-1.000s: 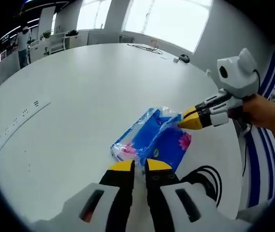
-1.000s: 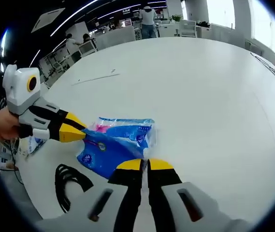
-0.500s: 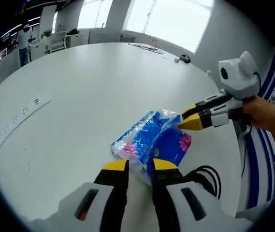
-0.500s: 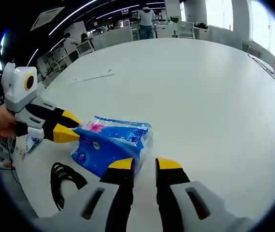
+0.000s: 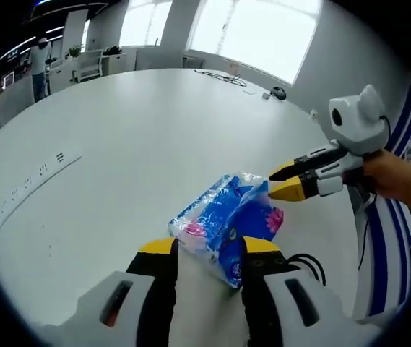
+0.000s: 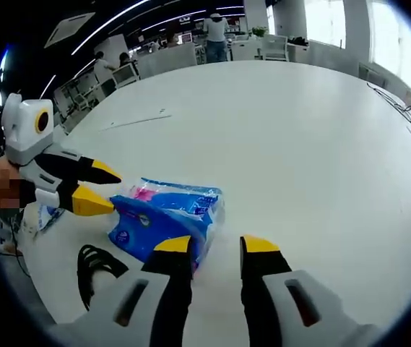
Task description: Arrange the tabletop items into an orderly group along one side of the table until the central work area is clear of visible clutter.
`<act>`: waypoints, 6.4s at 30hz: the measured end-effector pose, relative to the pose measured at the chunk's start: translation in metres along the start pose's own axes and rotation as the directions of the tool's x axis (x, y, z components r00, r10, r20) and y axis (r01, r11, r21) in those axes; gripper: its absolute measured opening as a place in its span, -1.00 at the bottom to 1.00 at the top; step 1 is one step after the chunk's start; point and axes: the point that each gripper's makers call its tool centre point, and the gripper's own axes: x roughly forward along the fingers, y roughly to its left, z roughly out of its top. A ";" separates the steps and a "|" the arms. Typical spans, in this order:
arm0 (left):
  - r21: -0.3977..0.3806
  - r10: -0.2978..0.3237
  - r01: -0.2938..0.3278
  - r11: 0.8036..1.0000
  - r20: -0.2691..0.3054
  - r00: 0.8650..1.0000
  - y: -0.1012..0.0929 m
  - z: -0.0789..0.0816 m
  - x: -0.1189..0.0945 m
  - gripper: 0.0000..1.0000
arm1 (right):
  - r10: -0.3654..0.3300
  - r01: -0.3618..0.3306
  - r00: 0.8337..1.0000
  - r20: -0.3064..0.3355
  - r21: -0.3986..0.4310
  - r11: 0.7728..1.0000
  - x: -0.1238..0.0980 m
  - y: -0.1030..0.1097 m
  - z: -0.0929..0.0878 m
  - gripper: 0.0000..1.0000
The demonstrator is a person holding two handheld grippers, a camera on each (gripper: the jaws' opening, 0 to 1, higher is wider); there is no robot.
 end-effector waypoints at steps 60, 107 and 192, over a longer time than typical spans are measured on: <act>-0.043 0.179 -0.174 0.984 0.168 0.969 0.022 0.043 -0.140 0.17 | 0.096 -0.072 0.986 0.134 -0.173 0.982 -0.067 0.080 0.066 -0.30; -0.191 0.395 -0.357 0.914 0.223 0.891 0.092 -0.063 -0.352 0.18 | 0.404 -0.355 0.915 0.023 -0.432 0.829 -0.067 0.296 0.071 -0.10; -0.418 0.465 -0.346 0.840 0.225 0.856 0.146 -0.194 -0.414 0.14 | 0.690 -0.934 0.355 -0.631 -0.203 0.294 0.019 0.507 -0.062 -0.88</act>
